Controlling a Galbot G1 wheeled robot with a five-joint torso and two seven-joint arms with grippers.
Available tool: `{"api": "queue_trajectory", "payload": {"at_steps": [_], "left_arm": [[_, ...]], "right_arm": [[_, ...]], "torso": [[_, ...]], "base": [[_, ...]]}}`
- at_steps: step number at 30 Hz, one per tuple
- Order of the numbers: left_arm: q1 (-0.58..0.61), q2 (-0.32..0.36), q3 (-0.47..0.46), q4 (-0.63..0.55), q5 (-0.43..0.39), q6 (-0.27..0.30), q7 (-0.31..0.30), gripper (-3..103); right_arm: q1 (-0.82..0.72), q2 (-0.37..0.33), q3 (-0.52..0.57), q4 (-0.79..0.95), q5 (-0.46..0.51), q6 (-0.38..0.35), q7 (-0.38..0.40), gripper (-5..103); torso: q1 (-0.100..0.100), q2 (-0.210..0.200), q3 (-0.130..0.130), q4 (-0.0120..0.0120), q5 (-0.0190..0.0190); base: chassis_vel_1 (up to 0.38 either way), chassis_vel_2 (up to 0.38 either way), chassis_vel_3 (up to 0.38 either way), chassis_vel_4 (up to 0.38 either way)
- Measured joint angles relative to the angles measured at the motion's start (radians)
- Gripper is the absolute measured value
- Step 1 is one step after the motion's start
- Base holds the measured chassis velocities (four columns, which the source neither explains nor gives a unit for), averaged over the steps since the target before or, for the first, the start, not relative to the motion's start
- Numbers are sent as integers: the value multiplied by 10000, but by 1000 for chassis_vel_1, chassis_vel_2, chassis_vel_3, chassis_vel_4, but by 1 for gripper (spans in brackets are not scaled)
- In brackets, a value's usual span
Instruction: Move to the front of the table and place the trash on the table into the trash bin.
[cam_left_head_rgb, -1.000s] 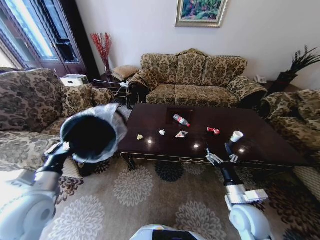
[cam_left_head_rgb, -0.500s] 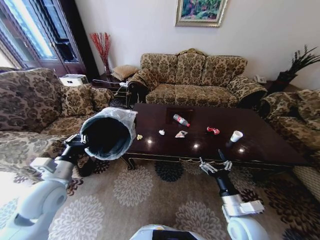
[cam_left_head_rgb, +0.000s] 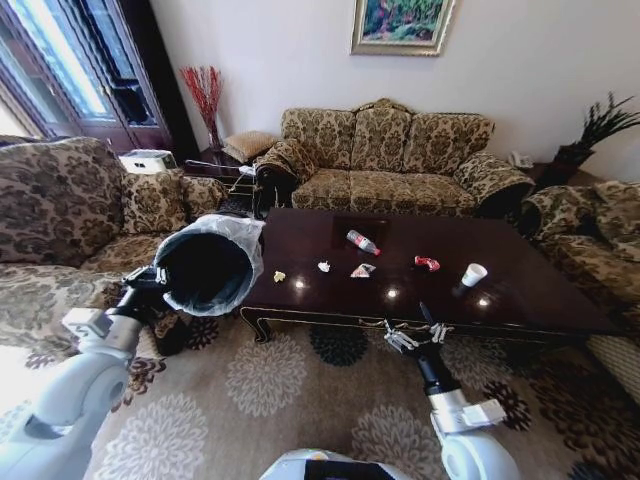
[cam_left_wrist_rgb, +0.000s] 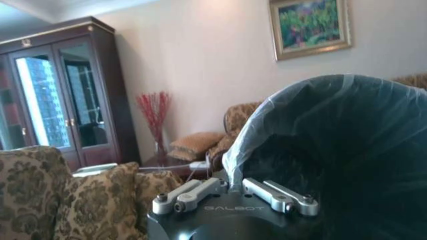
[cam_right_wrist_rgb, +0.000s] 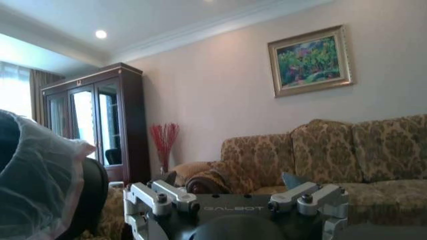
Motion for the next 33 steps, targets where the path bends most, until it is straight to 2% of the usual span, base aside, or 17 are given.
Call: {"api": "queue_trajectory", "payload": {"at_steps": [2,3,7,8,9,11,18,21,23,25,33], "left_arm": [[19,582,-150,166,-134,353,47,0],[19,582,-150,166,-134,353,47,0],[-43,1337,-332,435,-565,782,93,0],[-117,1486,-336,564,-690,804,94,0],[-219,1544,-332,668,-758,805,67,0],[-357,1538,-331,716,-758,803,11,0],[-457,1475,-209,933,-586,803,19,0],[-605,1494,-130,1278,-512,811,10,0],[-655,1495,-130,1331,-527,810,-3,0],[-680,1493,-129,1344,-589,809,-3,0],[-665,1437,-131,1100,-633,813,4,0]], "right_arm": [[6,21,-29,-110,-24,72,-38,100],[6,21,-29,-110,-24,72,-38,100],[87,106,-178,-294,-128,188,-60,100],[128,117,-309,-380,-168,385,-56,100],[168,140,-520,-459,-265,639,-38,100],[163,180,-702,-497,-453,798,-45,100],[322,225,-1203,-668,-688,909,-47,100],[707,74,-1223,-943,-785,688,-41,100],[794,21,-1237,-989,-784,643,-33,100],[871,-19,-1294,-1039,-754,592,-20,100],[762,99,-1440,-1101,-749,630,26,100]], "torso": [[4,-1,2,-4,1],[4,-1,2,-4,1],[8,-2,3,-8,8],[9,-2,3,-11,-5],[11,-3,4,-5,-1],[15,-5,5,0,6],[17,-6,7,-9,-1],[-7,-2,-2,7,0],[-10,2,-4,8,3],[-9,2,-3,-1,3],[10,-2,3,-8,7]], "base": [[-229,196,219,-201],[-229,196,245,-209],[-268,238,250,-261],[-265,227,268,-250],[-229,208,240,-250],[-229,200,226,-228],[-98,101,73,-86],[0,0,0,0],[24,-15,-8,31],[0,0,0,0],[4,24,-13,-27]]}}
